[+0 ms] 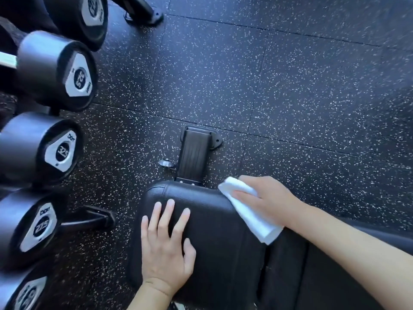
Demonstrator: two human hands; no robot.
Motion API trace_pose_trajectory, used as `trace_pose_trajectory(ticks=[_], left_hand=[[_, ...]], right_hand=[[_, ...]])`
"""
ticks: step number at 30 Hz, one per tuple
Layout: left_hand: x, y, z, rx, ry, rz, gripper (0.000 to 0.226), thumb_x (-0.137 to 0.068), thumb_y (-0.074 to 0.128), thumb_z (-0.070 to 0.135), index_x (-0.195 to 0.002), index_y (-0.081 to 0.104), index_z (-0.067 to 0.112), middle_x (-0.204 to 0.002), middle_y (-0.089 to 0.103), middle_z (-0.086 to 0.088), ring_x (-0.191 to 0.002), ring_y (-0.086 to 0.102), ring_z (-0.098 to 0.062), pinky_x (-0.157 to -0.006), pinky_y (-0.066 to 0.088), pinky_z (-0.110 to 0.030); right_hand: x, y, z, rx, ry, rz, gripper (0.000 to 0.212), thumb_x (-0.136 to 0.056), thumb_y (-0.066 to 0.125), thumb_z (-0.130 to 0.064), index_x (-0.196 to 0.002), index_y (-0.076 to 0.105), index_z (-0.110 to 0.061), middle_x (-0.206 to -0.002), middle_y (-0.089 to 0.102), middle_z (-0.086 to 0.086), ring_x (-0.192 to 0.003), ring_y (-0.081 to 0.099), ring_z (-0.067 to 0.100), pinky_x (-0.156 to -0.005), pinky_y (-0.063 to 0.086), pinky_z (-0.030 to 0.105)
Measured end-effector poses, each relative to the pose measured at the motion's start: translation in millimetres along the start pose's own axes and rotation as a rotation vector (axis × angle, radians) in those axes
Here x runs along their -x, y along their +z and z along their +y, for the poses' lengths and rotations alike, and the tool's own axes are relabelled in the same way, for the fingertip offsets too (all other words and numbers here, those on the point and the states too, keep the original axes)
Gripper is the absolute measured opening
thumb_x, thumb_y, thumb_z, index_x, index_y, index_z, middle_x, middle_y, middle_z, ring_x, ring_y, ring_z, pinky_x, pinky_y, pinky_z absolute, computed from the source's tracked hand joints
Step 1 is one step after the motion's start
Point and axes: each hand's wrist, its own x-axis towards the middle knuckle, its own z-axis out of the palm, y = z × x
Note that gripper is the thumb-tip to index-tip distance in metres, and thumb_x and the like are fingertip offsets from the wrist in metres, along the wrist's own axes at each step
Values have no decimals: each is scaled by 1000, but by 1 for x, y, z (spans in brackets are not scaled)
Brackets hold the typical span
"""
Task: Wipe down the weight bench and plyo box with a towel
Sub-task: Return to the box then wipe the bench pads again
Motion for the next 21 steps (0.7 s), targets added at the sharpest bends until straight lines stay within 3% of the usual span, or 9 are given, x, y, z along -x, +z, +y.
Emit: trace_pose_trajectory(ticks=[4,9,12,15,18,21], left_hand=[[1,2,1,-25,5,-15,69,-80,53,29,-149,49,21,-164,38,-17,-153,31,-45,-122,25,-70],[-1,3,-1,0,7,-40,71,-76,53,28,-147,49,20,-162,37,-17,-155,26,-44,-123,22,-67],[0,4,-3,-9,11,-35,68,-75,52,29,-141,51,17,-158,39,-19,-154,25,-45,-123,21,-65],[-1,6,-6,-10,16,-23,64,-75,51,31,-137,51,15,-153,41,-21,-151,26,-45,-122,20,-63],[-2,4,-5,-5,15,-36,68,-74,52,31,-141,52,18,-156,41,-19,-150,31,-47,-122,21,-63],[-5,4,-2,-2,18,-39,69,-74,53,31,-142,52,19,-157,41,-18,-149,32,-48,-121,23,-66]], right_hand=[[-1,4,8,-34,-13,-10,40,-101,56,-53,-75,38,-29,-66,52,-8,-63,46,9,-60,36,31],[-67,28,-59,-23,-120,-64,33,-101,49,-57,-81,45,-32,-76,58,-9,-79,57,18,-73,49,39],[-93,44,-111,-34,-234,-50,21,-103,54,-40,-88,40,-34,-82,59,-6,-82,61,28,-76,53,42],[-92,40,-125,15,-335,-24,37,-100,60,-20,-84,31,-36,-77,52,-8,-75,62,33,-71,57,49],[-79,28,-85,-37,-209,-129,25,-103,53,-34,-84,37,-32,-79,57,-4,-79,62,27,-76,55,47],[-52,16,-15,-74,-26,-153,36,-101,50,-56,-80,45,-27,-74,60,-12,-71,57,9,-68,46,34]])
